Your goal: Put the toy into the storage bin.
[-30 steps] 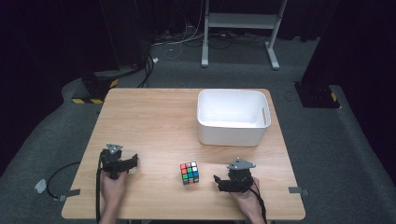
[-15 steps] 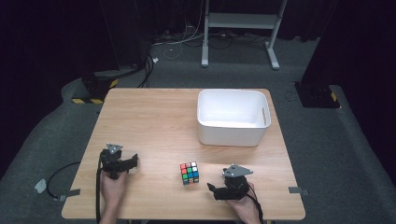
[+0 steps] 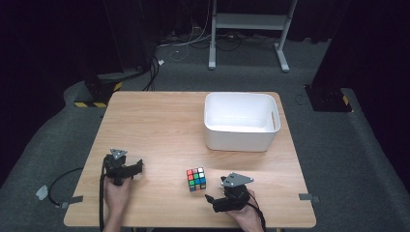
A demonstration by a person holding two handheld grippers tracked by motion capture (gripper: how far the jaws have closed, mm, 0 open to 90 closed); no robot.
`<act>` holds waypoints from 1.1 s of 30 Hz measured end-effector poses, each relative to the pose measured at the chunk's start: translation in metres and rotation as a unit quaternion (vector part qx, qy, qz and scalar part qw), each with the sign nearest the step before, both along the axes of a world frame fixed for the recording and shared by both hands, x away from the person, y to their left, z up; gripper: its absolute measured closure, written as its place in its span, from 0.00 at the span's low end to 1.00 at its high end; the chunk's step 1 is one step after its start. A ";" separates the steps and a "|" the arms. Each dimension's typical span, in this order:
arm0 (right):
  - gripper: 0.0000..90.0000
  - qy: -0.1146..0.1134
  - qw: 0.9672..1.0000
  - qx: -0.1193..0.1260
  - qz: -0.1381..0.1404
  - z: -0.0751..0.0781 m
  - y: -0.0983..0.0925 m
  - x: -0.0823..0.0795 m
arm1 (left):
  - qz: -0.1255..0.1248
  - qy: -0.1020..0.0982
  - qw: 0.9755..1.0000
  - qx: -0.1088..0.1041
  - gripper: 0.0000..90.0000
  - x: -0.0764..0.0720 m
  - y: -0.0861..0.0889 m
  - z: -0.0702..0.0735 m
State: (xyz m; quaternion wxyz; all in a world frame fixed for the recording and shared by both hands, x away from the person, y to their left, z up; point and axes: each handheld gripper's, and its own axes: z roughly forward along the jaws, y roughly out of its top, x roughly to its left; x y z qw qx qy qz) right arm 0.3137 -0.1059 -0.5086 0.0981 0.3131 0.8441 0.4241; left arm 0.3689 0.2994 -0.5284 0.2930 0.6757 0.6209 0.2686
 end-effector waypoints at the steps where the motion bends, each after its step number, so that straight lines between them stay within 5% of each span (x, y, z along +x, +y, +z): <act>1: 0.12 0.000 1.000 0.003 0.003 0.001 0.002 0.000 | 0.000 0.000 1.000 0.000 0.17 0.000 0.000 0.000; 11: 0.11 -0.006 1.000 0.000 0.025 0.006 0.026 0.006 | 0.000 -0.001 1.000 0.000 0.17 0.000 0.000 0.000; 33: 0.11 -0.018 0.999 -0.017 0.020 0.009 0.053 0.026 | -0.001 -0.001 1.000 0.000 0.17 0.000 0.000 0.000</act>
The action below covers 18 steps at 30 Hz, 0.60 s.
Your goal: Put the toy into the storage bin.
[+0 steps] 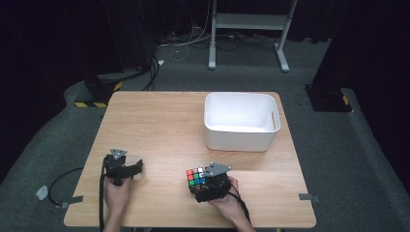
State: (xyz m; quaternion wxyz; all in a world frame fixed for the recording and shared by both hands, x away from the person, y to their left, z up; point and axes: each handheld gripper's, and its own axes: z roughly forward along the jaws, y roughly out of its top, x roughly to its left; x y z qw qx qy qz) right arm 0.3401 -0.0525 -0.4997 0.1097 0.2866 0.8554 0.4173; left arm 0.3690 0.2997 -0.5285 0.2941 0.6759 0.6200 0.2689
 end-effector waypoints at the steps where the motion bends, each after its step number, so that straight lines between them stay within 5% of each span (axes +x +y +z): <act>1: 0.10 0.003 1.000 0.001 -0.001 0.000 0.001 0.001 | 0.000 0.000 1.000 0.000 0.17 0.000 0.000 0.000; 18: 0.10 0.009 1.000 0.005 -0.003 -0.010 0.015 0.012 | 0.000 0.000 1.000 0.000 0.17 0.000 0.000 0.000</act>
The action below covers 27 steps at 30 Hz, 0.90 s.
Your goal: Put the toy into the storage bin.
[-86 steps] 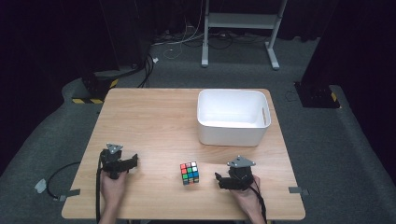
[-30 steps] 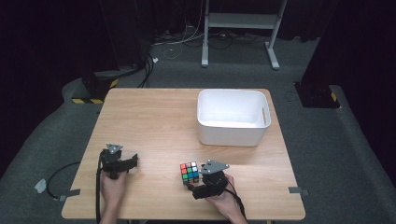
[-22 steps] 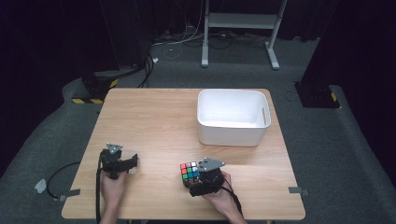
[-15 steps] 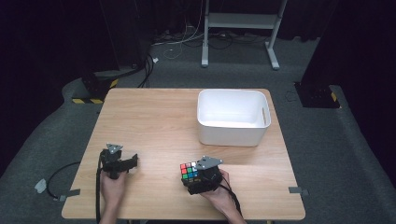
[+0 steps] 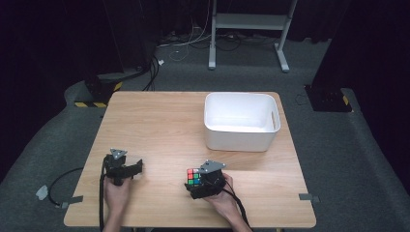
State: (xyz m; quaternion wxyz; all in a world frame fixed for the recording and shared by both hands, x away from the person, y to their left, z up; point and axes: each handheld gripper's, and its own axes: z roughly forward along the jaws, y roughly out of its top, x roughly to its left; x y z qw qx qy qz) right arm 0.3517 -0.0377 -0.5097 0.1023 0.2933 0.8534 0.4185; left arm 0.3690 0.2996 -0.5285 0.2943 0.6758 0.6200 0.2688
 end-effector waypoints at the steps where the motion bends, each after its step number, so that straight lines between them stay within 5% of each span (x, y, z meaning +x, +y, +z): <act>1: 0.10 0.002 1.000 0.001 0.000 -0.001 0.000 0.001 | 0.000 0.000 1.000 0.000 0.17 0.000 0.000 0.000; 27: 0.15 -0.011 1.000 0.006 0.008 -0.006 -0.002 0.001 | 0.000 0.000 1.000 0.000 0.17 0.000 0.000 0.000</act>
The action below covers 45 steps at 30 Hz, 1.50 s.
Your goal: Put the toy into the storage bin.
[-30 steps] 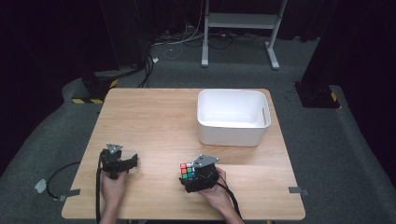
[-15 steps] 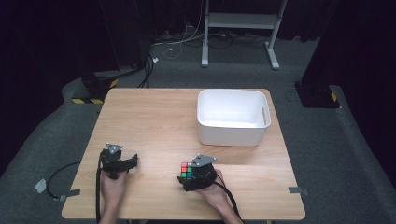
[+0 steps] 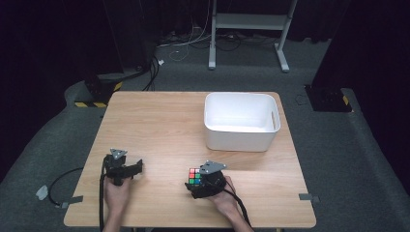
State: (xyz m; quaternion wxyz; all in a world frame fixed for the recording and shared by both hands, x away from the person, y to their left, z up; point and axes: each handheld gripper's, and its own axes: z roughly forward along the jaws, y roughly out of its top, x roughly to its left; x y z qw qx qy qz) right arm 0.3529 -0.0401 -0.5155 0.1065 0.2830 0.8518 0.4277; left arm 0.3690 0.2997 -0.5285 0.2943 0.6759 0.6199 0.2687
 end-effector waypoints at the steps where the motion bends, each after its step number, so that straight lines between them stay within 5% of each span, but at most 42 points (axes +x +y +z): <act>1: 0.15 -0.001 1.000 0.001 0.000 0.000 -0.001 0.000 | 0.000 0.000 1.000 0.000 0.17 0.000 0.000 0.000; 45: 0.20 0.000 1.000 0.021 -0.003 0.020 -0.048 0.004 | 0.000 0.000 1.000 0.000 0.17 0.000 0.000 0.000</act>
